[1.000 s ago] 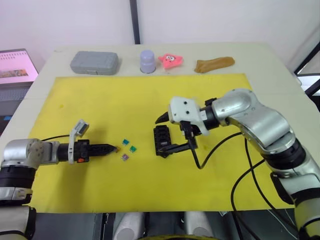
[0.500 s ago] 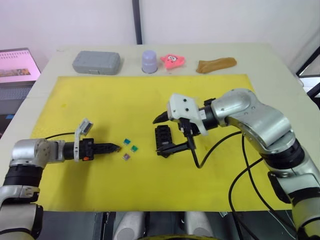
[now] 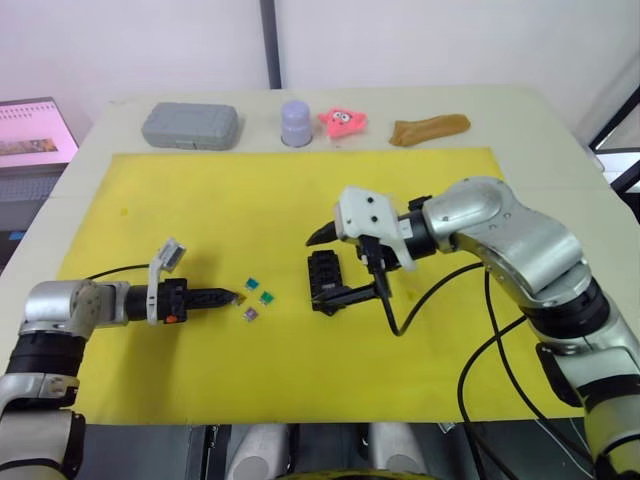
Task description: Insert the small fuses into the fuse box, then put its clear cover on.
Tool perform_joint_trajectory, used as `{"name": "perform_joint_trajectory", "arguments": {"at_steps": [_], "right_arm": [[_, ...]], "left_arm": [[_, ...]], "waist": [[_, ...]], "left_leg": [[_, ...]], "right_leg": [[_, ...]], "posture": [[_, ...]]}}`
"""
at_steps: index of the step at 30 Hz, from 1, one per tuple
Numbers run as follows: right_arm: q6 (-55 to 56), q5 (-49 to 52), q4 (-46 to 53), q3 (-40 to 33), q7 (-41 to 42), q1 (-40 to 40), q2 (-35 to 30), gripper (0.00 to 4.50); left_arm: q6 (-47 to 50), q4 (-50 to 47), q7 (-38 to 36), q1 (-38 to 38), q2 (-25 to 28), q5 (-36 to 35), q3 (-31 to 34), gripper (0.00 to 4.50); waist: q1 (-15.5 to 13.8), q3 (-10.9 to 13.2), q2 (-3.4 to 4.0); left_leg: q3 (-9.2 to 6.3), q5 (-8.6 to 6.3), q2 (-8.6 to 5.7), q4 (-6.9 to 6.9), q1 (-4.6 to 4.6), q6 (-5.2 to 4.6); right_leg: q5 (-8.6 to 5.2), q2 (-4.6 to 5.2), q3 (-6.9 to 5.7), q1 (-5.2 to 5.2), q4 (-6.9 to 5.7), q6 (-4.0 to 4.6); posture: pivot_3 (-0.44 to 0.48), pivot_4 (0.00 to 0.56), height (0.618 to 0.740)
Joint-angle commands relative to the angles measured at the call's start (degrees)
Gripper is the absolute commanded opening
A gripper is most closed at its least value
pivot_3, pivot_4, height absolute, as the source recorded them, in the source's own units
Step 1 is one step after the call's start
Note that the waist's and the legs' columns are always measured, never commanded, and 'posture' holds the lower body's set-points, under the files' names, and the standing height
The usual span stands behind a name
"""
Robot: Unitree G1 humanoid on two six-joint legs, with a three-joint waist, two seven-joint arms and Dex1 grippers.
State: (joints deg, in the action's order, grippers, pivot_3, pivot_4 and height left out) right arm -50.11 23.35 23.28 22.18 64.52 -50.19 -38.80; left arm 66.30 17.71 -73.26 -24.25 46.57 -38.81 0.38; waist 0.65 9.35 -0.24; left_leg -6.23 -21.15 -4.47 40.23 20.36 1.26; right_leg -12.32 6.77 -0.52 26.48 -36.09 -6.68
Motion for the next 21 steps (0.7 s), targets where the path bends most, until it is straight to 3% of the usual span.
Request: {"name": "perform_joint_trajectory", "arguments": {"at_steps": [1,12,21], "right_arm": [[1.2,-0.2,0.7,-0.8,0.1,-1.3,-0.2,4.5],[1.7,-0.6,0.6,-1.0,0.1,-0.8,-0.5,4.5],[0.0,0.5,0.3,-1.7,0.0,-0.7,-0.4,4.5]], "left_arm": [[-1.0,-0.8,-0.1,1.0,1.0,1.2,-0.9,0.03],[-2.0,-1.5,-0.5,1.5,2.4,1.3,0.5,0.03],[0.9,-8.3,-0.7,2.5,5.0,-4.4,7.3,0.03]], "waist": [[0.1,0.0,0.0],[0.2,0.0,0.0],[0.3,0.0,-0.01]], "left_leg": [[0.0,0.0,0.0,0.0,0.0,0.0],[0.01,0.0,0.02,-0.01,0.0,0.0],[0.02,0.0,0.06,-0.05,0.06,0.0]], "right_leg": [[0.0,0.0,0.0,0.0,0.0,0.0],[0.0,0.0,0.0,0.02,0.0,0.0],[0.0,-0.02,0.0,0.11,0.0,0.0]], "posture": [[0.0,0.15,0.74],[0.0,0.15,0.74],[0.0,0.15,0.74]]}}
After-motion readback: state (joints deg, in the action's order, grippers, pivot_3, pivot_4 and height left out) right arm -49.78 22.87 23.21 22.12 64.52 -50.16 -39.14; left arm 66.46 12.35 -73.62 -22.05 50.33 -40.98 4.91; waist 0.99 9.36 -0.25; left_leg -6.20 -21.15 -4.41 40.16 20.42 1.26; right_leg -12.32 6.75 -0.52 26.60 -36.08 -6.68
